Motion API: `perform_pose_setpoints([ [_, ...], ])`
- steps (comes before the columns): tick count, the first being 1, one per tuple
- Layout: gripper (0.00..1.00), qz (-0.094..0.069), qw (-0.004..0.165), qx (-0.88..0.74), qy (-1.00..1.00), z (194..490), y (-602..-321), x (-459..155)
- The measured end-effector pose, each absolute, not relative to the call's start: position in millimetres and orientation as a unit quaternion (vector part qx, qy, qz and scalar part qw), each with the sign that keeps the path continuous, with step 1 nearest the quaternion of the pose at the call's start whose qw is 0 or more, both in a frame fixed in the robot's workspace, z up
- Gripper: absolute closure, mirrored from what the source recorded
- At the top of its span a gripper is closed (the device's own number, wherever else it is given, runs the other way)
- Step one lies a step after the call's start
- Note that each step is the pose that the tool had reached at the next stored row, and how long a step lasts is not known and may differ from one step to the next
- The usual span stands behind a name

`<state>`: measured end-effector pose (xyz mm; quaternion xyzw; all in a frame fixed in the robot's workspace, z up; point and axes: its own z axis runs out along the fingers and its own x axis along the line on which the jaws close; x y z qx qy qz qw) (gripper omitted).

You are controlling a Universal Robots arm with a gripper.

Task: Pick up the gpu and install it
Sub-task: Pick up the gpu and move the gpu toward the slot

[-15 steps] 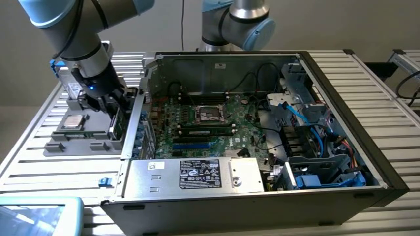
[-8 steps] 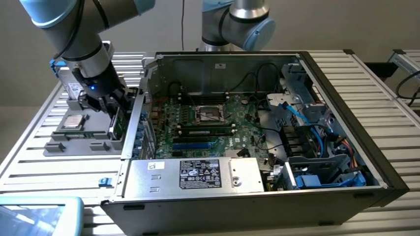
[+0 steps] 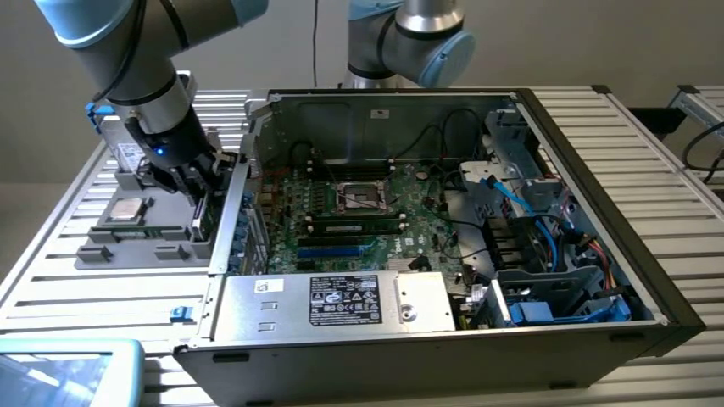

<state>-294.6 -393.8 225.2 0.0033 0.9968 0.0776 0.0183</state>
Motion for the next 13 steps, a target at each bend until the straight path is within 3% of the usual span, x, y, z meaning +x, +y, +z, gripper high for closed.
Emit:
perform_pose_setpoints([
  [1,0.65,0.077,0.018,0.003,0.997,225.1,-393.8,-294.6],
  [2,0.72,0.077,0.018,0.003,0.997,225.1,-393.8,-294.6],
  [13,0.72,0.077,0.019,0.003,0.997,229.9,-393.8,-294.7],
])
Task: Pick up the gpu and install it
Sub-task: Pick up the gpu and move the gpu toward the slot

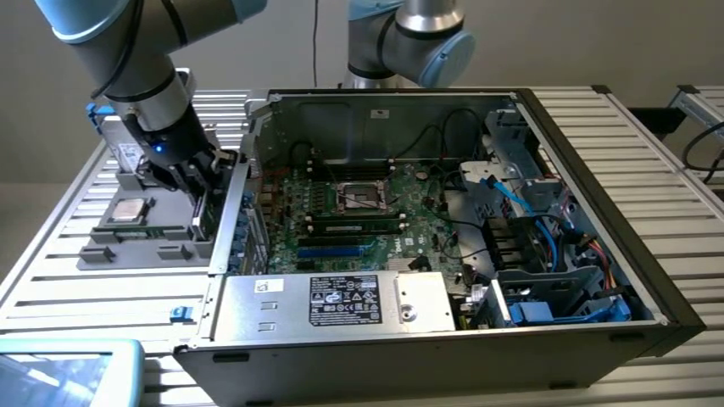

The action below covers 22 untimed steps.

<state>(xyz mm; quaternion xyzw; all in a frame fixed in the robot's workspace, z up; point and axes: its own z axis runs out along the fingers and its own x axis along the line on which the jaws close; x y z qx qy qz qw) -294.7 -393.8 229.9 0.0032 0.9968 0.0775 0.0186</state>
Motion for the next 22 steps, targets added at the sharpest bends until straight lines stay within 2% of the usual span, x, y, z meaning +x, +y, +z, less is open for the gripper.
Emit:
perform_pose_setpoints([
  [22,0.72,0.078,0.018,0.003,0.997,327.7,-401.0,-297.1],
])
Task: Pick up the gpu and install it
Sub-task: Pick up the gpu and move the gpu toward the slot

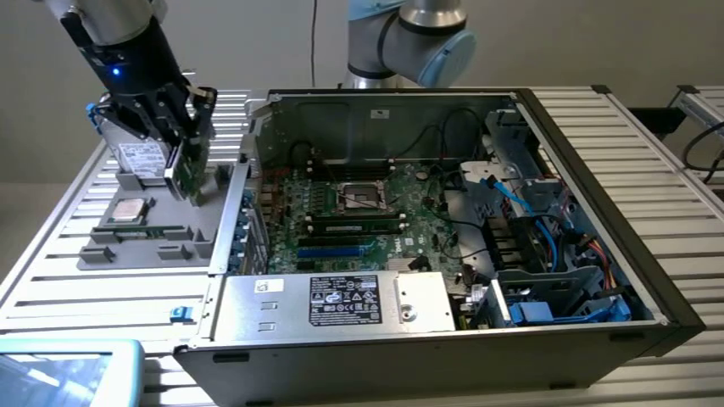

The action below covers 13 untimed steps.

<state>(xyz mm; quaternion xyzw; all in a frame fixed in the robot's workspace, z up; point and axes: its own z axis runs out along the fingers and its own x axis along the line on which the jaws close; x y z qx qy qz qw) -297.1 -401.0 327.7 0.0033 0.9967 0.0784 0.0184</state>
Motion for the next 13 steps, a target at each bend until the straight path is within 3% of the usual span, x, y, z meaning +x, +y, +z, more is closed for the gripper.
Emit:
perform_pose_setpoints([
  [13,0.72,0.078,0.018,0.004,0.997,386.9,-405.5,-291.1],
])
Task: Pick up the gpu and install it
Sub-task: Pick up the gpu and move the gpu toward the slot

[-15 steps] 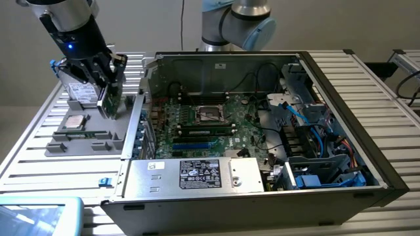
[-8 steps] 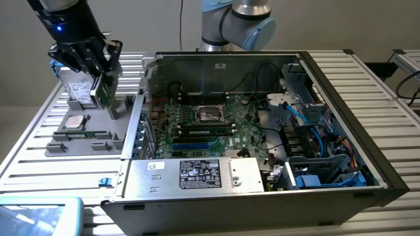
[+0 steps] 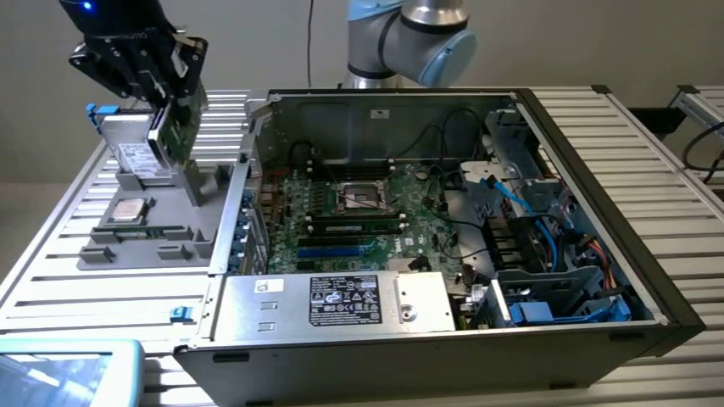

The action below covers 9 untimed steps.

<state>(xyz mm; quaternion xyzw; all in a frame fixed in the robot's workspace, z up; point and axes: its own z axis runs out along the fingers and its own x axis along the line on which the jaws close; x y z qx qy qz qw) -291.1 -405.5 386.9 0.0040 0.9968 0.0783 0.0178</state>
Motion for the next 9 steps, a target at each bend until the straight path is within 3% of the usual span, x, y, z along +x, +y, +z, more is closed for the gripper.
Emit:
perform_pose_setpoints([
  [9,0.72,0.079,0.015,0.004,0.997,423.1,-407.5,-258.2],
])
